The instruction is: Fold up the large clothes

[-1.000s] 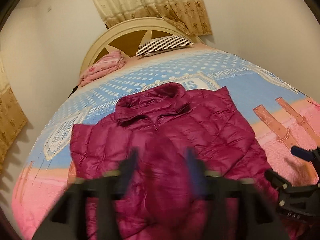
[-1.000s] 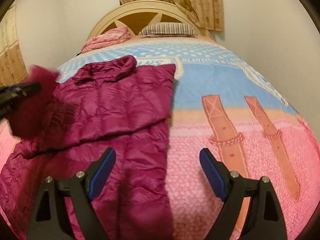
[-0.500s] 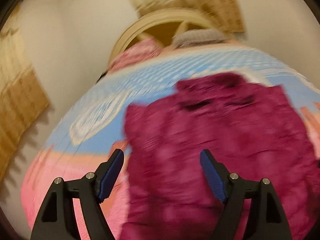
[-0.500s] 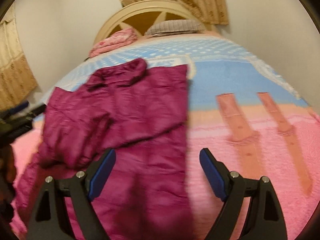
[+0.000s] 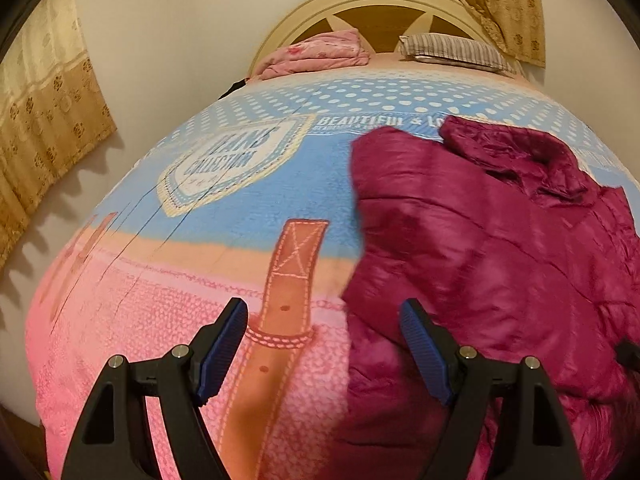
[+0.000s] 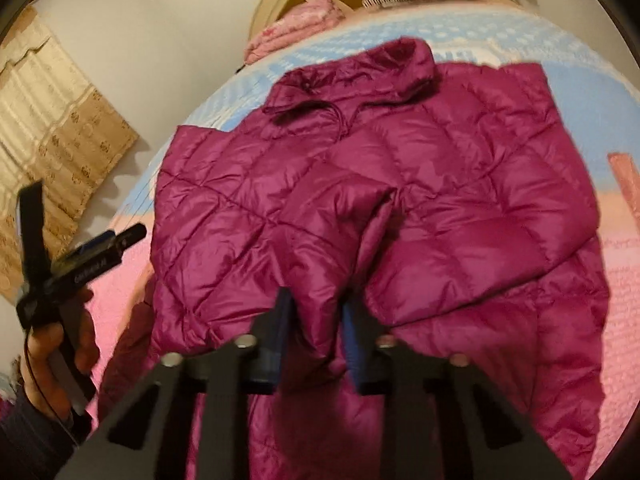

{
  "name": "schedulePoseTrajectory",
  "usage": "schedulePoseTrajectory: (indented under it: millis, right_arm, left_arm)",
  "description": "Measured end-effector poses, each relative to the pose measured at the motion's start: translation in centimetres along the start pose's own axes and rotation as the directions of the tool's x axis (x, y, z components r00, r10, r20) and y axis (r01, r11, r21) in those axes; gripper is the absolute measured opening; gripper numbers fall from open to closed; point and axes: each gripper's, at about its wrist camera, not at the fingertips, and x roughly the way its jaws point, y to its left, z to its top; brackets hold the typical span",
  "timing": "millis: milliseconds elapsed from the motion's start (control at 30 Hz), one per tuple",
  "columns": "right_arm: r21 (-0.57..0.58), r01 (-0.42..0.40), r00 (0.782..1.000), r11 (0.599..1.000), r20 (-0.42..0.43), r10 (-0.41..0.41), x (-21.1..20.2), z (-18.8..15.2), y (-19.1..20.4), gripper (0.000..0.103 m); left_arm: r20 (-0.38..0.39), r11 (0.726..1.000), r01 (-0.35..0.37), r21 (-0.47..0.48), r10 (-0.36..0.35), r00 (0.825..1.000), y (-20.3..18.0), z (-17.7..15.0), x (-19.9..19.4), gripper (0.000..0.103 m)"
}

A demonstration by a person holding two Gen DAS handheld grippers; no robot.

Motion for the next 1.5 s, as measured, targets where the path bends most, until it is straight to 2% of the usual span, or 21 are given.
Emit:
schedulePoseTrajectory:
  millis: [167,267,367,400,433,500,600,700,733,767,867,933,1067,1167,1267,1500]
  right_arm:
    - [-0.035,0.09,0.995,0.995,0.05,-0.089,-2.8,-1.3,-0.9,0.017]
    - [-0.064,0.135,0.99,0.989,0.039,-0.133,-3.1,-1.7,-1.2,0.017]
    - [-0.075,0.189,0.982,0.979,0.032,-0.187,-3.4,-1.7,-1.3,0.028]
    - [-0.066,0.22,0.975,0.973,0.045,-0.217,-3.9,-1.5,-1.4,0.042]
    - [-0.056,0.249,0.968,0.967,0.061,-0.245,-4.7,-1.4,-1.6,0.049]
    - [-0.035,0.289,0.955,0.957,0.077,-0.286,-6.1,-1.1,-1.9,0.048]
    - [0.012,0.33,0.936,0.944,0.126,-0.329,-7.5,-0.3,-1.8,0.056]
    - [0.037,0.333,0.925,0.942,0.181,-0.334,-7.8,1.0,-1.0,0.056]
    - [0.034,0.319,0.926,0.947,0.202,-0.319,-7.8,1.4,-0.6,0.056]
    - [0.022,0.271,0.937,0.962,0.225,-0.269,-7.5,1.8,-0.1,0.056]
    - [-0.025,0.193,0.96,0.981,0.214,-0.183,-5.4,2.6,1.1,0.056]
    - [-0.035,0.149,0.973,0.988,0.184,-0.14,-3.6,2.9,1.2,0.05]
    - [-0.025,0.165,0.977,0.986,0.138,-0.16,-0.9,2.8,0.3,0.045]
    - [-0.047,0.184,0.978,0.982,0.106,-0.178,0.7,2.3,-0.2,0.044]
    - [-0.063,0.204,0.976,0.977,0.091,-0.198,1.5,1.8,-0.4,0.043]
    - [-0.1,0.26,0.963,0.96,0.095,-0.251,2.8,1.1,-0.4,0.042]
  left_arm:
    - [-0.042,0.999,0.022,-0.049,-0.024,0.999,0.3,1.1,1.2,0.079]
    - [-0.046,0.998,0.038,-0.05,-0.04,0.998,-0.5,1.9,1.0,0.079]
    - [-0.021,0.998,0.06,-0.026,-0.061,0.998,-1.8,3.0,0.0,0.079]
    - [-0.016,0.998,0.063,-0.022,-0.063,0.998,-1.9,3.4,-0.1,0.079]
    - [-0.007,0.998,0.064,-0.019,-0.064,0.998,-2.1,3.8,-0.3,0.079]
    - [0.013,0.998,0.066,-0.019,-0.065,0.998,-2.4,4.7,-0.4,0.079]
    - [0.043,0.995,0.083,-0.046,-0.081,0.996,-3.2,6.2,0.0,0.079]
    - [0.035,0.983,0.171,-0.065,-0.169,0.985,-4.8,6.9,1.1,0.079]
    - [0.035,0.976,0.205,-0.067,-0.203,0.979,-5.4,7.0,1.5,0.079]
    - [0.038,0.971,0.233,-0.059,-0.231,0.972,-6.2,7.1,2.0,0.079]
    - [0.002,0.971,0.238,-0.032,-0.238,0.971,-8.1,6.8,4.3,0.079]
    - [-0.034,0.977,0.212,-0.032,-0.213,0.976,-8.5,6.3,6.1,0.079]
    - [-0.084,0.981,0.185,-0.052,-0.188,0.979,-8.0,5.0,9.3,0.079]
    - [-0.092,0.972,0.215,-0.091,-0.223,0.971,-7.4,4.4,10.3,0.087]
    - [-0.1,0.964,0.235,-0.127,-0.248,0.964,-7.1,3.9,10.7,0.091]
    - [-0.094,0.969,0.222,-0.108,-0.232,0.968,-7.5,3.7,10.9,0.093]
